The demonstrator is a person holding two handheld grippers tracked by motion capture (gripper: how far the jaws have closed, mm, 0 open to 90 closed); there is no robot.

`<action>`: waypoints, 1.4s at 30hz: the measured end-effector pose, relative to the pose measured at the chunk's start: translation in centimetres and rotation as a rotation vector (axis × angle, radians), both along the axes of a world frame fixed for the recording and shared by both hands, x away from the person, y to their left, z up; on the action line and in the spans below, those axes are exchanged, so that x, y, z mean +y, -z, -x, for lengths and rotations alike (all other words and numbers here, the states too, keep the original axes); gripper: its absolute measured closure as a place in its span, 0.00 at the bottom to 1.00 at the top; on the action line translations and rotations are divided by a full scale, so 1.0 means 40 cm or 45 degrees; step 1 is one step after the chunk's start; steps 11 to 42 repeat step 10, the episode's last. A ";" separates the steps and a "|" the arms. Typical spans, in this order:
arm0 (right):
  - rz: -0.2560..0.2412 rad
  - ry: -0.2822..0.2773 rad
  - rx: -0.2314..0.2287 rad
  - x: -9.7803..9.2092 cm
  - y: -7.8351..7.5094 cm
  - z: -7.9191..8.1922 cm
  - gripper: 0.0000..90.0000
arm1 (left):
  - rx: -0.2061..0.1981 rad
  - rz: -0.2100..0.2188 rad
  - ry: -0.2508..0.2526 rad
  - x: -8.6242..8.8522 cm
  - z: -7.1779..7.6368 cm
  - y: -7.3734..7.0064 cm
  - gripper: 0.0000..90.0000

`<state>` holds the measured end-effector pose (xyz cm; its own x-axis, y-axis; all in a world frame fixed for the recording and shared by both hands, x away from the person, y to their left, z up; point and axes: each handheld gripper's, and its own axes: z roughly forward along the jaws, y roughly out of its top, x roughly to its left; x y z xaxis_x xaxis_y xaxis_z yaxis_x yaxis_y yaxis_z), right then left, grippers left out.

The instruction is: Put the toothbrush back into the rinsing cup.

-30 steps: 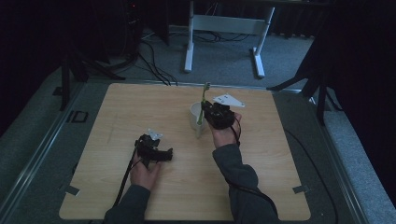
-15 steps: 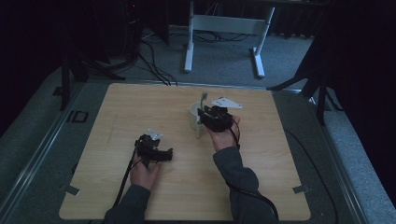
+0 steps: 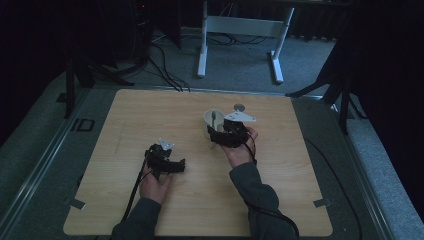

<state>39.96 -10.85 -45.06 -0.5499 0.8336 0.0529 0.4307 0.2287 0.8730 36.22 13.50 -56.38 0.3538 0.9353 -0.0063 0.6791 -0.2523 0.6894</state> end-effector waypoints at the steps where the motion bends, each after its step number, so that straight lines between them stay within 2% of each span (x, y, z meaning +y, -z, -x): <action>1: 0.000 0.002 0.004 -0.003 0.001 0.001 0.34 | 0.000 0.002 -0.001 0.000 0.000 0.000 0.03; 8: 0.008 0.001 0.025 -0.033 0.011 0.013 0.34 | 0.001 0.003 -0.001 0.000 0.000 0.000 0.03; 9: 0.018 -0.003 0.028 -0.040 0.014 0.016 0.35 | 0.003 -0.001 0.002 0.000 0.000 0.000 0.03; 10: 0.040 -0.003 0.032 -0.068 0.024 0.022 0.35 | 0.002 0.001 0.000 0.000 0.000 0.000 0.03; 42: 0.040 -0.003 0.032 -0.068 0.024 0.022 0.35 | 0.002 0.001 0.000 0.000 0.000 0.000 0.03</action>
